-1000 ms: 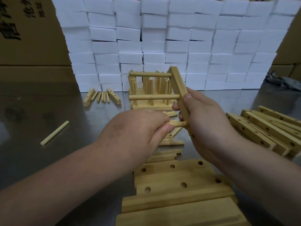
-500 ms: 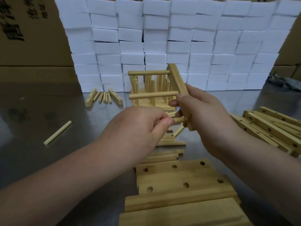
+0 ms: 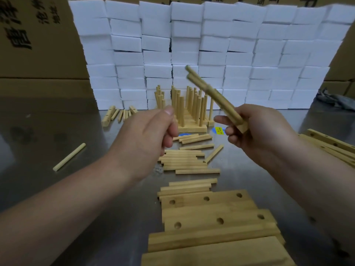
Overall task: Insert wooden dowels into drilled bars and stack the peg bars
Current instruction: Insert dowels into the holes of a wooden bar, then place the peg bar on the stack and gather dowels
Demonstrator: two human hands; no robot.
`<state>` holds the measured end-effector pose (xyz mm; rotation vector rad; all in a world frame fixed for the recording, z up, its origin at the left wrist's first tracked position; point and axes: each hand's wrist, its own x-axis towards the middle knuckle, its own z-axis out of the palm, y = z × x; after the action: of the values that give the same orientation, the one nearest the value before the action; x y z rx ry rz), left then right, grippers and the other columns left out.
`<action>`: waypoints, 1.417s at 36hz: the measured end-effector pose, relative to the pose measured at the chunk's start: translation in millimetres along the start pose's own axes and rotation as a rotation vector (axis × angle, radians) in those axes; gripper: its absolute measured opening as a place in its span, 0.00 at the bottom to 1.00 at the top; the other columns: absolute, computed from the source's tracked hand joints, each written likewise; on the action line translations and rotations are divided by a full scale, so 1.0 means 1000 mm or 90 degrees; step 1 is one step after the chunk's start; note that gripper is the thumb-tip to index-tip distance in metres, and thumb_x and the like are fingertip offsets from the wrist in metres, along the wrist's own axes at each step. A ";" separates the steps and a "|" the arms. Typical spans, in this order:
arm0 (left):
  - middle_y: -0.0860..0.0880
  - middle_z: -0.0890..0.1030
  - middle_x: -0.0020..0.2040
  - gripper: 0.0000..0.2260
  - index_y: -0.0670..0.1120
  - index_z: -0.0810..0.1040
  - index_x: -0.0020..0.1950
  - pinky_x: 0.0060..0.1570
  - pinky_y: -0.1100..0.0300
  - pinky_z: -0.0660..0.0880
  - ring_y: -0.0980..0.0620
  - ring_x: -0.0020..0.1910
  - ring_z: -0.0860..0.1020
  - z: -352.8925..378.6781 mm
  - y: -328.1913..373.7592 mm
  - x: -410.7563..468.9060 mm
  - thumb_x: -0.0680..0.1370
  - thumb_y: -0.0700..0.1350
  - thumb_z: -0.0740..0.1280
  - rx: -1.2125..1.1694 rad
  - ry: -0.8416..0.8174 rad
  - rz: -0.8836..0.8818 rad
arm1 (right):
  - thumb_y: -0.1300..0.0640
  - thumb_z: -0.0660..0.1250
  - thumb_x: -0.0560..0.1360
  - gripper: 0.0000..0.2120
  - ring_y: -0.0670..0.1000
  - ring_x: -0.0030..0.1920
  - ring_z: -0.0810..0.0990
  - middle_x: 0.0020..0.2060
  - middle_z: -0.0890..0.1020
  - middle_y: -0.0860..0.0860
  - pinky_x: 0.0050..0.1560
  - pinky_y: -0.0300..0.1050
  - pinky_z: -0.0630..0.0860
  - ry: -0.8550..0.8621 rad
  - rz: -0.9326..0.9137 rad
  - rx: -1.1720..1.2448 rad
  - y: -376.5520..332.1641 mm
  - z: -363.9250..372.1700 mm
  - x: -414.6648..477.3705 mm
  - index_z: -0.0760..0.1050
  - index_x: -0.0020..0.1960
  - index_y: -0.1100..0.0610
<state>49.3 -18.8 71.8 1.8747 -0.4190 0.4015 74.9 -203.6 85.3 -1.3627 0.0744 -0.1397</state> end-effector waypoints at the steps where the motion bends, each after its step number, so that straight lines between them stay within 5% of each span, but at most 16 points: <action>1: 0.53 0.73 0.25 0.17 0.45 0.75 0.31 0.26 0.66 0.68 0.59 0.25 0.70 0.000 -0.002 0.002 0.71 0.54 0.54 0.015 0.001 -0.008 | 0.64 0.57 0.75 0.08 0.47 0.19 0.71 0.36 0.84 0.59 0.22 0.34 0.68 0.002 0.016 0.012 -0.001 -0.002 0.002 0.74 0.43 0.63; 5: 0.57 0.77 0.28 0.11 0.49 0.76 0.34 0.26 0.64 0.70 0.61 0.23 0.71 -0.001 -0.021 0.014 0.76 0.46 0.61 0.107 0.055 -0.071 | 0.62 0.56 0.75 0.10 0.46 0.20 0.71 0.38 0.85 0.60 0.22 0.33 0.69 -0.083 0.099 0.037 -0.006 -0.005 0.004 0.76 0.46 0.63; 7: 0.57 0.79 0.37 0.05 0.53 0.78 0.46 0.33 0.62 0.73 0.62 0.29 0.75 -0.004 -0.030 0.019 0.77 0.45 0.63 0.103 0.068 -0.112 | 0.61 0.56 0.75 0.11 0.46 0.20 0.72 0.39 0.84 0.61 0.22 0.33 0.71 -0.153 0.151 0.046 -0.009 -0.006 0.003 0.76 0.48 0.63; 10: 0.58 0.77 0.50 0.21 0.54 0.68 0.68 0.42 0.59 0.73 0.56 0.46 0.79 -0.008 -0.037 0.022 0.76 0.45 0.65 0.050 0.016 -0.155 | 0.60 0.56 0.75 0.10 0.46 0.18 0.70 0.38 0.84 0.61 0.21 0.32 0.69 -0.240 0.216 0.025 -0.009 -0.007 0.001 0.73 0.51 0.62; 13: 0.56 0.74 0.57 0.28 0.57 0.60 0.73 0.43 0.61 0.74 0.56 0.47 0.80 -0.009 -0.037 0.023 0.75 0.46 0.67 0.007 -0.049 -0.137 | 0.60 0.60 0.67 0.10 0.45 0.16 0.65 0.36 0.84 0.61 0.19 0.31 0.64 -0.297 0.239 -0.012 -0.008 -0.007 0.000 0.70 0.48 0.60; 18: 0.58 0.81 0.40 0.16 0.55 0.74 0.61 0.36 0.67 0.76 0.60 0.39 0.80 -0.008 -0.039 0.021 0.75 0.44 0.67 0.008 -0.081 -0.098 | 0.58 0.59 0.65 0.12 0.44 0.15 0.65 0.36 0.83 0.63 0.17 0.30 0.62 -0.332 0.285 -0.001 -0.004 -0.008 0.003 0.67 0.48 0.59; 22: 0.59 0.81 0.34 0.07 0.56 0.77 0.48 0.36 0.67 0.76 0.61 0.35 0.79 -0.011 -0.041 0.023 0.75 0.44 0.68 0.037 -0.068 -0.079 | 0.52 0.53 0.78 0.17 0.45 0.16 0.69 0.39 0.83 0.66 0.18 0.31 0.67 -0.271 0.256 0.068 0.001 -0.009 0.006 0.73 0.50 0.65; 26: 0.56 0.82 0.35 0.08 0.59 0.74 0.49 0.43 0.61 0.75 0.62 0.37 0.79 -0.013 -0.047 0.024 0.77 0.44 0.65 0.107 -0.085 -0.082 | 0.43 0.51 0.80 0.27 0.48 0.19 0.75 0.40 0.83 0.66 0.21 0.33 0.72 -0.213 0.184 0.076 0.014 -0.007 0.011 0.75 0.53 0.67; 29: 0.54 0.81 0.33 0.06 0.61 0.72 0.49 0.37 0.65 0.73 0.64 0.35 0.77 -0.011 -0.052 0.023 0.77 0.48 0.63 0.195 -0.074 -0.073 | 0.38 0.48 0.79 0.32 0.50 0.22 0.77 0.40 0.83 0.65 0.23 0.37 0.75 -0.189 0.180 0.071 0.024 -0.008 0.016 0.75 0.53 0.66; 34: 0.53 0.80 0.32 0.04 0.57 0.74 0.49 0.29 0.61 0.68 0.67 0.30 0.75 -0.010 -0.062 0.024 0.78 0.53 0.60 0.295 -0.049 -0.066 | 0.42 0.47 0.81 0.24 0.51 0.25 0.80 0.38 0.84 0.61 0.25 0.37 0.75 -0.133 0.141 0.097 0.032 -0.011 0.023 0.70 0.57 0.60; 40: 0.52 0.81 0.35 0.06 0.52 0.75 0.48 0.31 0.59 0.68 0.61 0.32 0.77 -0.014 -0.081 0.028 0.79 0.50 0.59 0.303 -0.015 -0.127 | 0.52 0.58 0.79 0.08 0.49 0.30 0.78 0.34 0.84 0.52 0.33 0.42 0.74 0.002 0.005 -0.224 0.051 -0.017 0.027 0.73 0.46 0.53; 42: 0.52 0.81 0.38 0.07 0.52 0.76 0.48 0.34 0.57 0.72 0.51 0.38 0.79 -0.017 -0.088 0.030 0.80 0.50 0.59 0.280 -0.003 -0.163 | 0.52 0.59 0.79 0.08 0.48 0.35 0.78 0.39 0.82 0.52 0.37 0.44 0.72 0.010 -0.030 -0.300 0.057 -0.019 0.028 0.72 0.43 0.50; 46: 0.51 0.80 0.39 0.07 0.52 0.75 0.45 0.33 0.60 0.67 0.56 0.39 0.77 -0.022 -0.101 0.031 0.80 0.49 0.59 0.309 0.020 -0.176 | 0.53 0.59 0.78 0.10 0.46 0.37 0.79 0.38 0.81 0.50 0.43 0.43 0.73 -0.053 -0.021 -0.408 0.063 -0.018 0.028 0.75 0.40 0.51; 49: 0.47 0.80 0.40 0.07 0.50 0.74 0.43 0.41 0.54 0.71 0.48 0.42 0.77 -0.024 -0.106 0.031 0.80 0.48 0.59 0.333 0.005 -0.169 | 0.54 0.60 0.78 0.10 0.34 0.28 0.77 0.35 0.79 0.46 0.30 0.28 0.70 -0.088 -0.039 -0.467 0.067 -0.016 0.026 0.74 0.39 0.48; 51: 0.46 0.80 0.41 0.07 0.49 0.74 0.46 0.43 0.52 0.72 0.47 0.43 0.77 -0.024 -0.107 0.031 0.80 0.48 0.59 0.345 0.006 -0.167 | 0.54 0.60 0.78 0.09 0.33 0.27 0.76 0.35 0.78 0.43 0.25 0.28 0.67 -0.094 -0.051 -0.480 0.068 -0.017 0.026 0.74 0.41 0.47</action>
<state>125.3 35.1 6.3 2.4152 -0.0484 0.3684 102.5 -210.0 16.0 -2.1253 -0.0601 -0.0769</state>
